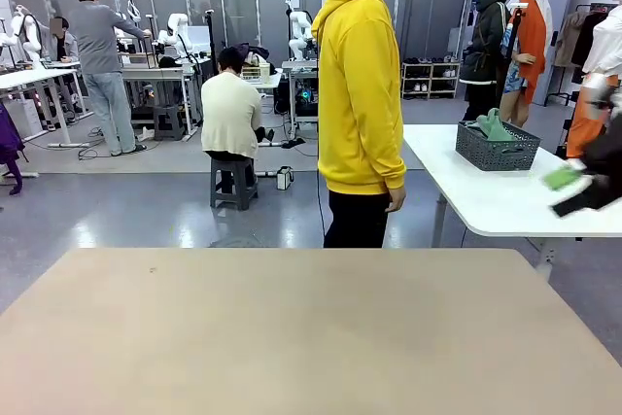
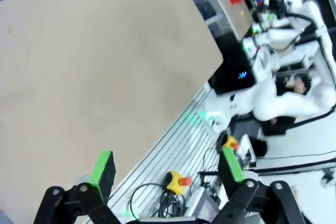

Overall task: Fold the towels and place them in the basket.
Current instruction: When a person lays out a Towel with hook on the table, fold it in half twice.

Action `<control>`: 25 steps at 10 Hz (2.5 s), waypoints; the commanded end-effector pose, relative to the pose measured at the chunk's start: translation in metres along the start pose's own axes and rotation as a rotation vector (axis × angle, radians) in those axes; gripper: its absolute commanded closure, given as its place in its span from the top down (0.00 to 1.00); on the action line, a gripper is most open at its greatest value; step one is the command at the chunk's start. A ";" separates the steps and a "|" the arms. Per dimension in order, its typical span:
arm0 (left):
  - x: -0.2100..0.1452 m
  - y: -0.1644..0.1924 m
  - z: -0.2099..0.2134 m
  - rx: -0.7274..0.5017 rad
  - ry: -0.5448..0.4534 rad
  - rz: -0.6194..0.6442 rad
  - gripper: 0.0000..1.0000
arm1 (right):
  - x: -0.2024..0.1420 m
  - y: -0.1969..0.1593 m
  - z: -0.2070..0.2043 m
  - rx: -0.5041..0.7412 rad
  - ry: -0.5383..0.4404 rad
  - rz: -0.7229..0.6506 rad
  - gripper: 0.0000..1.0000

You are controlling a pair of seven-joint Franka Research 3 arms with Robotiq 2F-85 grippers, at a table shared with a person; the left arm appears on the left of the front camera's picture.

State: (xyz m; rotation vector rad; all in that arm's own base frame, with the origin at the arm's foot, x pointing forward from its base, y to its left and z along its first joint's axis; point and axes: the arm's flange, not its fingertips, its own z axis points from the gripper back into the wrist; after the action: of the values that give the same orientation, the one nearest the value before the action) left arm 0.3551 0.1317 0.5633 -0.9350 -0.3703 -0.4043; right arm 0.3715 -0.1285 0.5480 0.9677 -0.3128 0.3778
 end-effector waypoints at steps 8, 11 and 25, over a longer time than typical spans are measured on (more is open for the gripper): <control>-0.085 0.032 0.093 0.084 -0.259 0.098 1.00 | -0.061 -0.040 0.093 0.019 -0.274 -0.091 1.00; -0.085 0.032 0.093 0.084 -0.259 0.098 1.00 | -0.061 -0.040 0.093 0.019 -0.274 -0.091 1.00; -0.085 0.032 0.093 0.084 -0.259 0.098 1.00 | -0.061 -0.040 0.093 0.019 -0.274 -0.091 1.00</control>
State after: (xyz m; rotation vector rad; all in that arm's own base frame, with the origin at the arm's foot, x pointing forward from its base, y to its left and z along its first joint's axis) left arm 0.2840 0.2397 0.5482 -0.9155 -0.5624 -0.1639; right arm 0.3268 -0.2373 0.5417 1.0486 -0.5035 0.1494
